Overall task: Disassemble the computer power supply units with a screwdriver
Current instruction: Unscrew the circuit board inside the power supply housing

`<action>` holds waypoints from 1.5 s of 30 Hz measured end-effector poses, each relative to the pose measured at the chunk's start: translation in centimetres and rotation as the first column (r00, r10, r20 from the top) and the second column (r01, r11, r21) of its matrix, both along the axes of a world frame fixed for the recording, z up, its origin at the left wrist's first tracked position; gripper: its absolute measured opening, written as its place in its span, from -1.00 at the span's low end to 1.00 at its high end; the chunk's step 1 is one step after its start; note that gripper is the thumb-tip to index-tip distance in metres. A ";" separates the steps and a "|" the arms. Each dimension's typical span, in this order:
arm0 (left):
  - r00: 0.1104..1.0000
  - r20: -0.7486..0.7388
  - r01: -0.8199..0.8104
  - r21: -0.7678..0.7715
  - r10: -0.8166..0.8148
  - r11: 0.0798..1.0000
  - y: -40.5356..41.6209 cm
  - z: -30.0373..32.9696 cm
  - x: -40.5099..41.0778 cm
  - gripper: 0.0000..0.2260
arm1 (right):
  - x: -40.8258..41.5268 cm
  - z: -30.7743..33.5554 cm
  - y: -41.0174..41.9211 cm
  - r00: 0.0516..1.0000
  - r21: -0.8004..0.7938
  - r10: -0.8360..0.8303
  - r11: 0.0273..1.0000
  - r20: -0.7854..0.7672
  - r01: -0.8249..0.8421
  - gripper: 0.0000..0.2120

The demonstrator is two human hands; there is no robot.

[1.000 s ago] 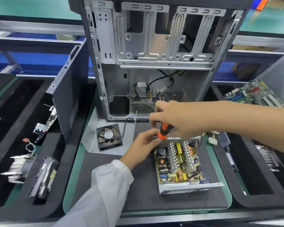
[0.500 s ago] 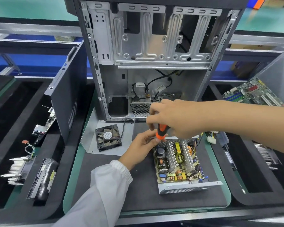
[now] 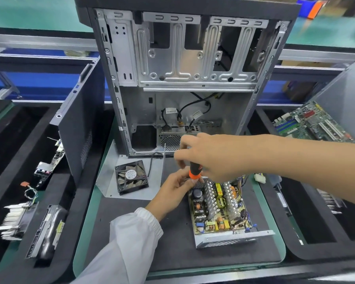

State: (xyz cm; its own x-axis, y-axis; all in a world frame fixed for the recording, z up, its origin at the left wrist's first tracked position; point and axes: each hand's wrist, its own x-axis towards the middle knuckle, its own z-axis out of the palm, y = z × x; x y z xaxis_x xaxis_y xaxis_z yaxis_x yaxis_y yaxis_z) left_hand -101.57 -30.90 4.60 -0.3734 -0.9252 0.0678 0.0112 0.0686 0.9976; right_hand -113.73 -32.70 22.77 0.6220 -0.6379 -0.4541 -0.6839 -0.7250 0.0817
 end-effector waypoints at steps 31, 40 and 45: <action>0.998 0.046 0.034 -0.020 -0.033 0.999 0.0 0.5 0.1 -0.79 | 1.1 -0.1 0.4 0.994 -0.309 -0.103 0.947 -0.035 0.087 -0.52; 0.998 0.053 0.032 0.001 -0.032 1.000 0.1 0.6 0.0 -0.85 | 0.2 0.4 0.2 0.999 -0.032 -0.051 0.998 0.015 0.052 -0.61; 0.995 0.091 0.029 0.021 -0.031 0.999 0.1 0.7 0.0 -0.81 | 1.0 0.3 0.7 0.995 -0.360 -0.102 0.928 -0.011 0.091 -0.47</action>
